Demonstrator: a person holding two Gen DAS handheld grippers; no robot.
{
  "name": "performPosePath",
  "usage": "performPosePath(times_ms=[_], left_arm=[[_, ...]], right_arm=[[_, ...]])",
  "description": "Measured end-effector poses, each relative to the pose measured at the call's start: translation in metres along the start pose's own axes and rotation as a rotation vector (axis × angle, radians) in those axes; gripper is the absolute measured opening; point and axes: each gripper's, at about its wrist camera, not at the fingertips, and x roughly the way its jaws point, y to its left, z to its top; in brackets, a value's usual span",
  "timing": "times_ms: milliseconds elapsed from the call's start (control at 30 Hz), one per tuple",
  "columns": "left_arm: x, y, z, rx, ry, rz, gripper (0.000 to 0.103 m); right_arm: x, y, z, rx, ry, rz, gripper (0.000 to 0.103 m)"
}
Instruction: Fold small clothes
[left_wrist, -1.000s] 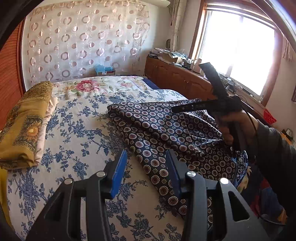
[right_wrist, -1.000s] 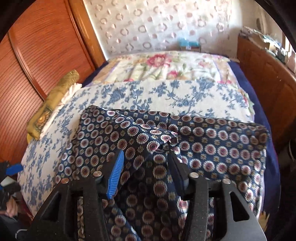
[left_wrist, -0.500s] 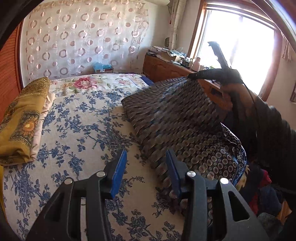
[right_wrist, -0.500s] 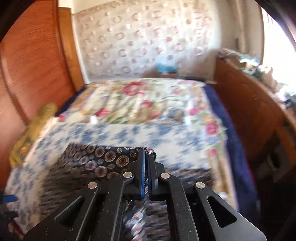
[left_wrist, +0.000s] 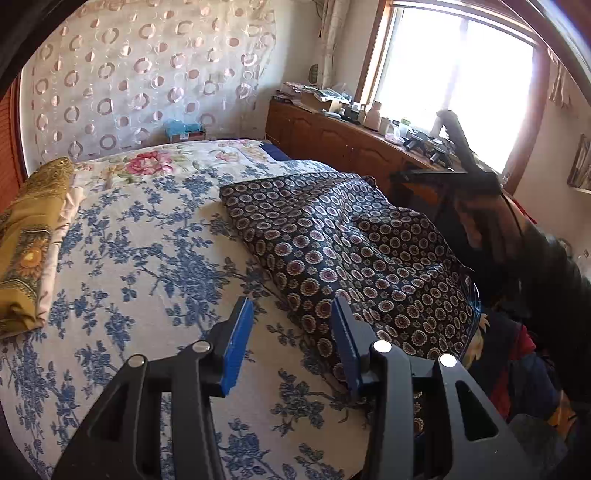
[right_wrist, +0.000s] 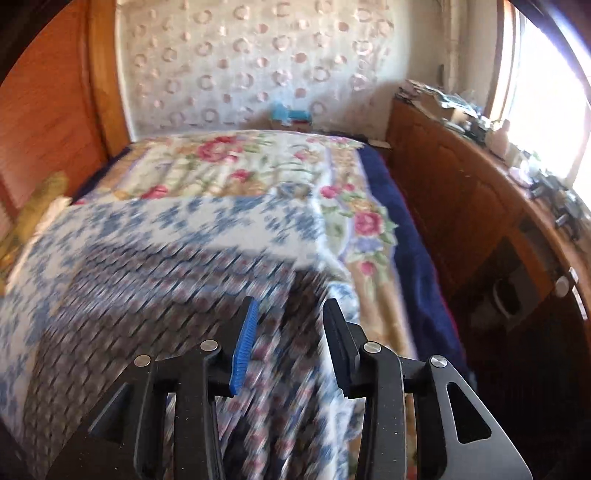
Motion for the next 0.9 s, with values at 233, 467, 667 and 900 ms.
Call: performPosePath(times_ms=[233,467,667,900], left_arm=[[0.014,-0.012,-0.001,0.026,0.04,-0.005,0.046],[0.026,-0.019,-0.003,0.035,0.068,-0.011,0.047],[0.03,-0.028,-0.004,0.046,0.08,-0.032,0.047],[0.037,-0.036,-0.009,0.066,0.104,-0.04,0.048]], right_arm=[[-0.019,0.02,-0.06,-0.044,0.039,0.072,0.036],[-0.024,0.014,-0.075,-0.04,0.001,0.103,0.002],[-0.041,-0.003,-0.078,-0.012,-0.044,0.065,0.0],[-0.038,-0.001,-0.081,-0.008,-0.044,0.016,0.0]])
